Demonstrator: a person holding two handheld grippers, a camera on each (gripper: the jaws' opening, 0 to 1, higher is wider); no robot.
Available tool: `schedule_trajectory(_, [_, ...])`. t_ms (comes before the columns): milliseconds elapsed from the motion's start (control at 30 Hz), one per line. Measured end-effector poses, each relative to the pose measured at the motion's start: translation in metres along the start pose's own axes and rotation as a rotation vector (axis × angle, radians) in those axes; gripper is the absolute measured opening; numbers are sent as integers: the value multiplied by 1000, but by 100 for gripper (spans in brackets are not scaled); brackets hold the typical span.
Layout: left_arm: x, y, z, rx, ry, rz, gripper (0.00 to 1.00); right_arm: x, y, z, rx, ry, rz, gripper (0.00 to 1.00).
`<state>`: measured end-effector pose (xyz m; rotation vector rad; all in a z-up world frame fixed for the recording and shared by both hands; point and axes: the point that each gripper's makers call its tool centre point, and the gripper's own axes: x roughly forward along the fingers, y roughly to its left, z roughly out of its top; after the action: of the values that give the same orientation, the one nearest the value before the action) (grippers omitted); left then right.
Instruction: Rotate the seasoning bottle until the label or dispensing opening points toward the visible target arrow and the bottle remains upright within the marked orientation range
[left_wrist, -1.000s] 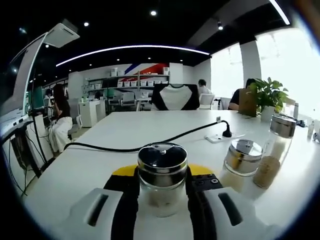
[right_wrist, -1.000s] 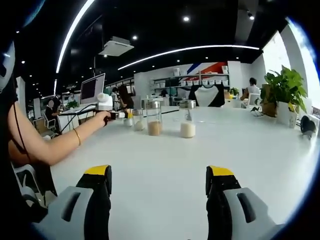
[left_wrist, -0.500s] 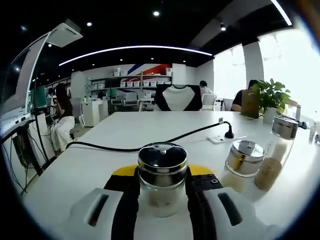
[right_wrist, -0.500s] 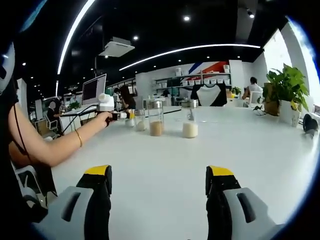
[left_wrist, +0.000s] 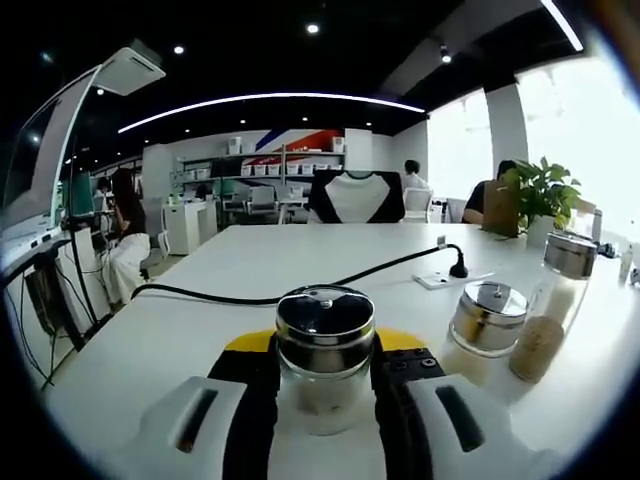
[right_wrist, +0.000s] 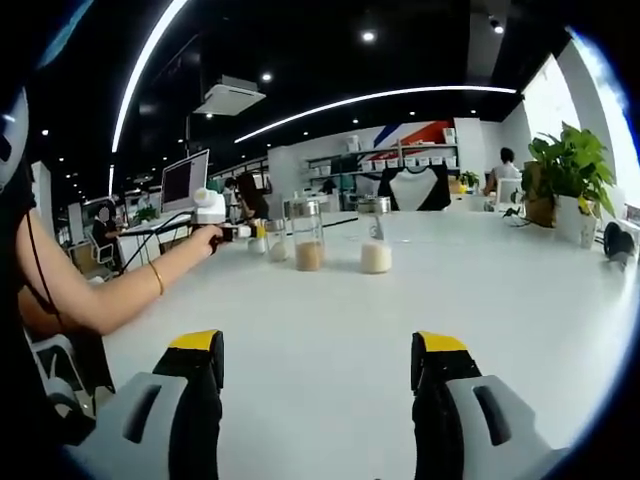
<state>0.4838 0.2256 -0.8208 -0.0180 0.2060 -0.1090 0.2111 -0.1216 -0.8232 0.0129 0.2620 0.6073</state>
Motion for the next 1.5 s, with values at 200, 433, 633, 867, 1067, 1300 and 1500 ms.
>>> schedule_trajectory(200, [3,0,0,12,3,2,37,-2,-1,1,1,-3,2,77])
schedule_trajectory(433, [6,2,3,14,1,2,37,-7,0,1,-4,3,-1,77])
schedule_trajectory(633, [5,8,5,9,-8,12,37,-10,0,7,-13,-6,-3,77])
schedule_trajectory(867, [-3,4,16,2,-29,-1,37,-10,-2,16,-24,-29,-9,77])
schedule_trajectory(1067, [-10,9,20,-9,-42,13,37,-6,3,20,-39,-33,10,77])
schedule_trajectory(1300, [-24,15,31,0,-58,27,37,-10,2,18,-37,-37,9,77])
schedule_trajectory(1500, [-33,11,40,20,-67,20,37,-14,4,17,-33,-48,8,77])
